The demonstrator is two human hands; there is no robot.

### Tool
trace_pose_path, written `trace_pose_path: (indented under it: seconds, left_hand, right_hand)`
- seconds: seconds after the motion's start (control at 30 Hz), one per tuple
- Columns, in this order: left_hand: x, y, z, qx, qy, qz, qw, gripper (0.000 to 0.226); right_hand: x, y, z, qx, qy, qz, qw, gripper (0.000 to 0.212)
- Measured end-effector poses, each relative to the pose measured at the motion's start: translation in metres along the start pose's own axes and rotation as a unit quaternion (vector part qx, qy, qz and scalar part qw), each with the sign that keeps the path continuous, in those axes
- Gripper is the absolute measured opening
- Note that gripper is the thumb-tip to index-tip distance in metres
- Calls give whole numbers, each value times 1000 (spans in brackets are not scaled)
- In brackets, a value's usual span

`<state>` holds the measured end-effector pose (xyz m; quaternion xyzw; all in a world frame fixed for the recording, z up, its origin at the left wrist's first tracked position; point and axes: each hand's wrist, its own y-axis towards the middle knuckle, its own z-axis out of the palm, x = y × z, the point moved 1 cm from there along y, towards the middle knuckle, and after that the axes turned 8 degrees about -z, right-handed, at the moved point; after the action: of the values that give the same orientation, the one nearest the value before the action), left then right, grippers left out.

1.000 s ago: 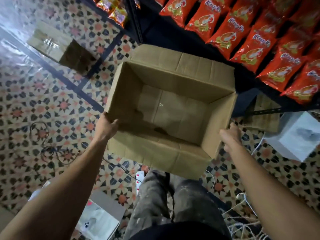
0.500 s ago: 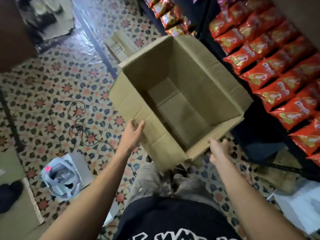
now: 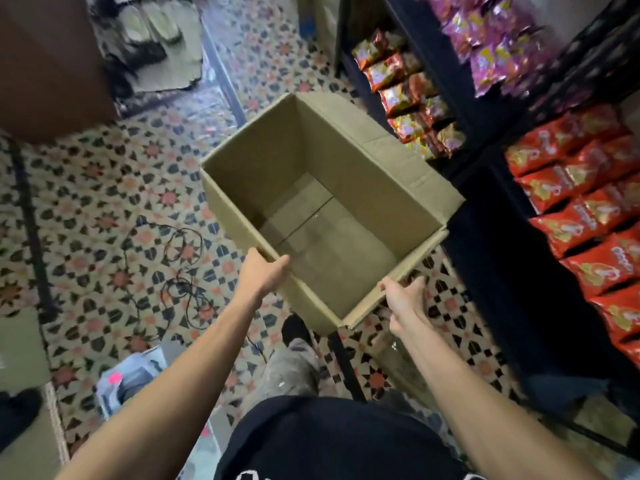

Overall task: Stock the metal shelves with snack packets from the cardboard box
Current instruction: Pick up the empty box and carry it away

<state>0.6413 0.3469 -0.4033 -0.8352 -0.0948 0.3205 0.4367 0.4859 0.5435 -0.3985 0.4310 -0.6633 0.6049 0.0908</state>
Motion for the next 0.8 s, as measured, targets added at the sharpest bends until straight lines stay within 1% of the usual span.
trace_pose_path:
  seconds: [0.03, 0.07, 0.13, 0.27, 0.37, 0.5, 0.57, 0.63, 0.7, 0.8]
  left_hand:
    - [-10, 8, -15, 5, -31, 2, 999, 52]
    - [-24, 16, -31, 9, -70, 0, 998, 44]
    - [-46, 27, -58, -1, -128, 1, 992, 33]
    - [-85, 51, -105, -25, -165, 15, 986, 16]
    - [-111, 74, -138, -38, -179, 38, 982, 15]
    - [-156, 109, -176, -36, -174, 69, 982, 15]
    - [-182, 131, -195, -43, -166, 85, 982, 16]
    - [-210, 152, -211, -45, -146, 93, 984, 15]
    - [-242, 182, -228, -47, -142, 80, 985, 23]
    - [-281, 214, -251, -44, -155, 80, 984, 20]
  right_hand:
    - [11, -2, 16, 10, -6, -4, 1000, 98]
    - [22, 2, 35, 16, -11, -11, 1000, 101]
    - [44, 4, 64, 37, -22, -19, 999, 106]
    - [87, 11, 113, 58, -56, -62, 995, 107]
    - [133, 26, 142, 61, -85, -103, 989, 104]
    - [209, 65, 172, 3, -119, -158, 980, 96]
    - [249, 87, 187, -33, -117, -184, 975, 101]
    - [282, 106, 202, -48, -125, -217, 967, 106]
    - [315, 123, 223, -52, -153, -233, 959, 114]
    - [357, 139, 253, -68, -231, -273, 931, 129]
